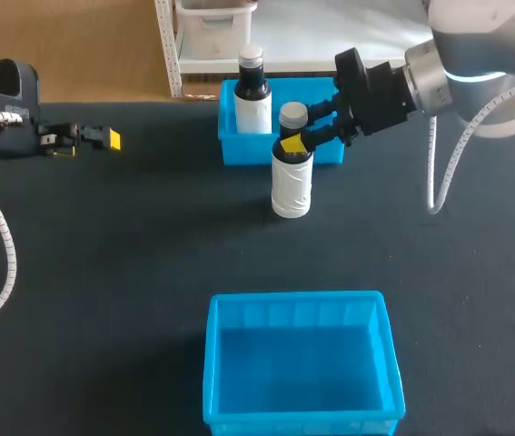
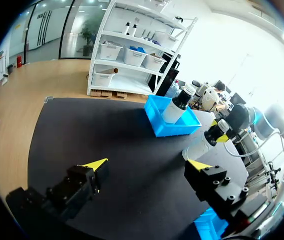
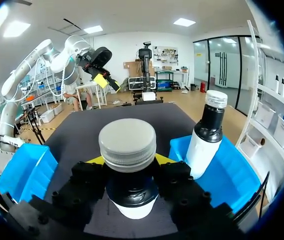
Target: Pick up the bottle, and place it in the far bin if it is heavy, or in the near bin if it is light.
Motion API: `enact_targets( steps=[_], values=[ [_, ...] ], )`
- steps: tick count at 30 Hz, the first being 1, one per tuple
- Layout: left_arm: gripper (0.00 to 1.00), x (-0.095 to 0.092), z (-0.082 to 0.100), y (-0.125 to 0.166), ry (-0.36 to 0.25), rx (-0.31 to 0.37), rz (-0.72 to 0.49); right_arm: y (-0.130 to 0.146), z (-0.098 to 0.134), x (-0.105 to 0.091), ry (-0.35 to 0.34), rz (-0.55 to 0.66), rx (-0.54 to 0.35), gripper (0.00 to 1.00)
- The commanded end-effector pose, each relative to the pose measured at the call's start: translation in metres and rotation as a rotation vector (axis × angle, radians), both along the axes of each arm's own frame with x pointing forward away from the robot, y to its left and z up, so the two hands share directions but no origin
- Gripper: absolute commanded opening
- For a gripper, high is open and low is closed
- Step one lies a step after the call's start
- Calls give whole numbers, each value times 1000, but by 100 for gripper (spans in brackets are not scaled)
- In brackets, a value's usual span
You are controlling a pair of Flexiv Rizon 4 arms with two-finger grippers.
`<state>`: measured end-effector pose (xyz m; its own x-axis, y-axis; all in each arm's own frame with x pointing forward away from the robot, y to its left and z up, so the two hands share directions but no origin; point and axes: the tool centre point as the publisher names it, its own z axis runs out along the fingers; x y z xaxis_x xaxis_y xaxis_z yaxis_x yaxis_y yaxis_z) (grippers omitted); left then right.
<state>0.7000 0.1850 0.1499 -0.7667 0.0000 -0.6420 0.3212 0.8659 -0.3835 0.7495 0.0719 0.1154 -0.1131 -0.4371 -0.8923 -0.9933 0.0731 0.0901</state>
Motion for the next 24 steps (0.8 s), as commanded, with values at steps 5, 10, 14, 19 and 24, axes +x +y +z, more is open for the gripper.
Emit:
enact_targets(
  steps=[5, 10, 14, 19, 24],
  values=[
    [100, 0, 0, 0, 0, 0, 0, -3, -1, -4, 0, -5, 0, 35],
    [100, 0, 0, 0, 0, 0, 0, -3, 0, -4, -3, -6, 3, 9],
    [100, 0, 0, 0, 0, 0, 0, -2, 1, -4, -7, -6, 4, 0],
    [100, 0, 0, 0, 0, 0, 0, -1, 3, -4, -11, -2, 2, 0],
    [100, 0, 0, 0, 0, 0, 0, -1, 6, -3, -15, 1, -4, 0]
  ],
)
